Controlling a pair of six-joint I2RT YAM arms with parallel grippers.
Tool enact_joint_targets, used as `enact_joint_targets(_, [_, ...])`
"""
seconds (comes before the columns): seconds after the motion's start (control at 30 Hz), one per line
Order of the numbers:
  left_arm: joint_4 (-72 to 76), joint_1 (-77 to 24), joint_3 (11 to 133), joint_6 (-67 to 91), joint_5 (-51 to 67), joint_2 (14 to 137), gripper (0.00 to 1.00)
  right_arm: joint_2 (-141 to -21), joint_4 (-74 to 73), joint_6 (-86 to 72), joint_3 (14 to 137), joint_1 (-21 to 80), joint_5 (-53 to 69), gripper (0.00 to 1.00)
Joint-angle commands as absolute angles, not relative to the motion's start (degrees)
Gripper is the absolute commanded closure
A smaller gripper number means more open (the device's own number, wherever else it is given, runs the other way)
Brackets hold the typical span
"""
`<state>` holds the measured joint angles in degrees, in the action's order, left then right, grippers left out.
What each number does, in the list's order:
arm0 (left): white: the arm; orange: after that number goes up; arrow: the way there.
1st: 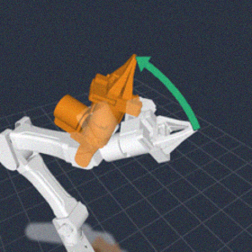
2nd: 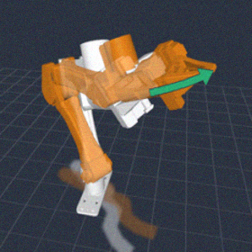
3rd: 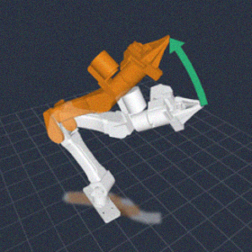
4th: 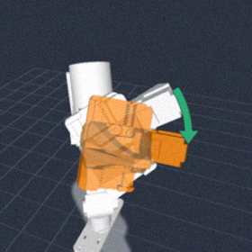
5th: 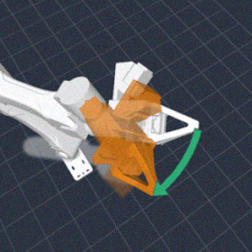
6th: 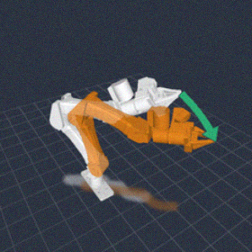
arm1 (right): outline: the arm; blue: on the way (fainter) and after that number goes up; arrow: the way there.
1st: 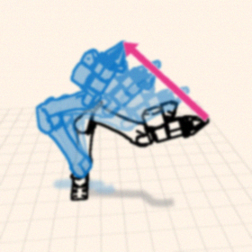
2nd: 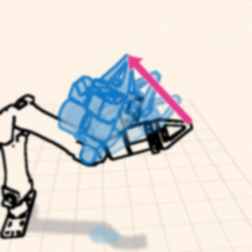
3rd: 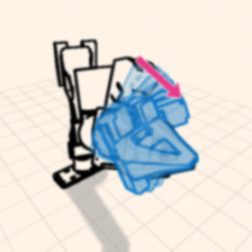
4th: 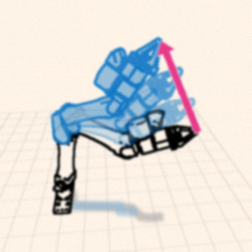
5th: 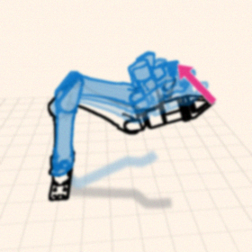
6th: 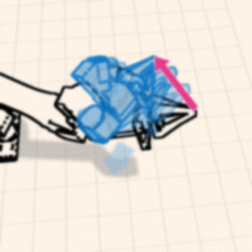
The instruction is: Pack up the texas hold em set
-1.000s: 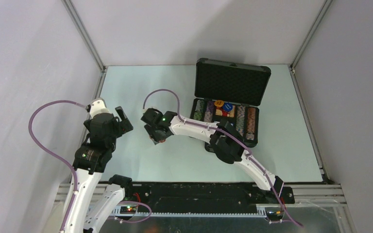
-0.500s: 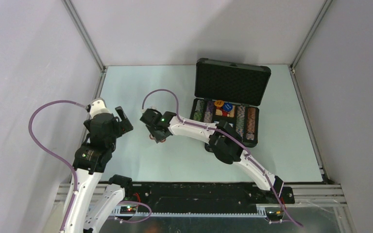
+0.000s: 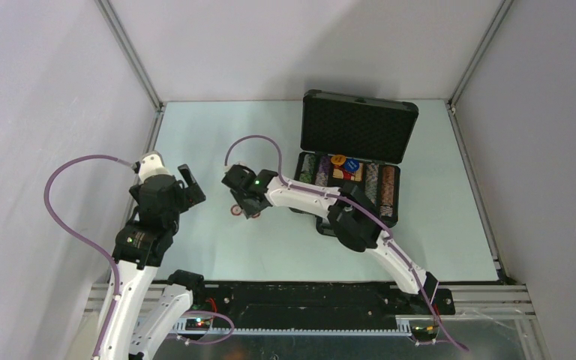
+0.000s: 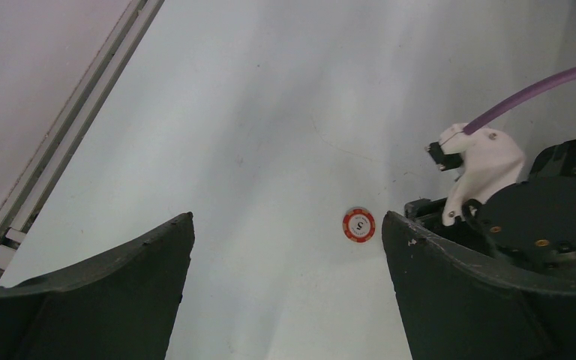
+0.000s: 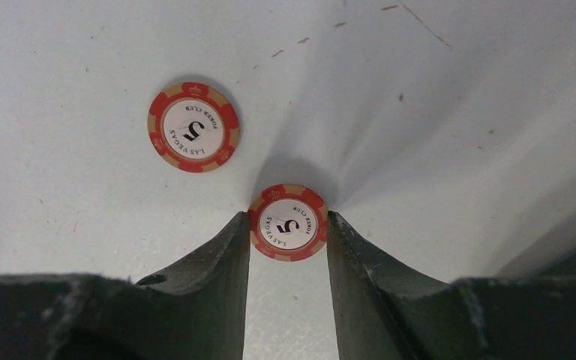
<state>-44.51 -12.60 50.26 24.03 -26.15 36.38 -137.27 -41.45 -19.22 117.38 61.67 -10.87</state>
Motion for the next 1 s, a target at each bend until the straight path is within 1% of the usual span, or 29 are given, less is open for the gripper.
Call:
enact_joint_targets(0.0, [-44.2,-12.1,51.15,24.76,-25.8,36.3,0.0,-130.4,-40.18,-18.91,116.53,60.35,-10.38,0.58])
enact_joint_targets(0.3, [-44.13,-12.13,51.11,24.72,-25.81,36.39,0.0,-122.38,-39.6,-19.62,110.87,57.78,-12.95,0.57])
enact_joint_targets(0.4, [-44.2,-12.07,51.1,24.71,-25.77,36.47,0.0,-116.98,-38.85,-20.17,105.37,56.05,-14.35,0.57])
enact_joint_targets(0.63, [-44.15,-12.04,51.07,24.76,-25.67,36.47,0.0,-104.44,-36.15,-21.1,88.04,50.51,-16.98,0.57])
enact_joint_targets(0.73, [-44.21,-12.05,51.14,24.75,-25.72,36.39,0.0,-99.74,-35.66,-21.61,83.07,48.49,-17.72,0.57])
enact_joint_targets(0.97, [-44.14,-12.05,51.12,24.73,-25.69,36.39,0.0,-97.17,-36.63,-22.76,76.99,47.36,-19.33,0.56])
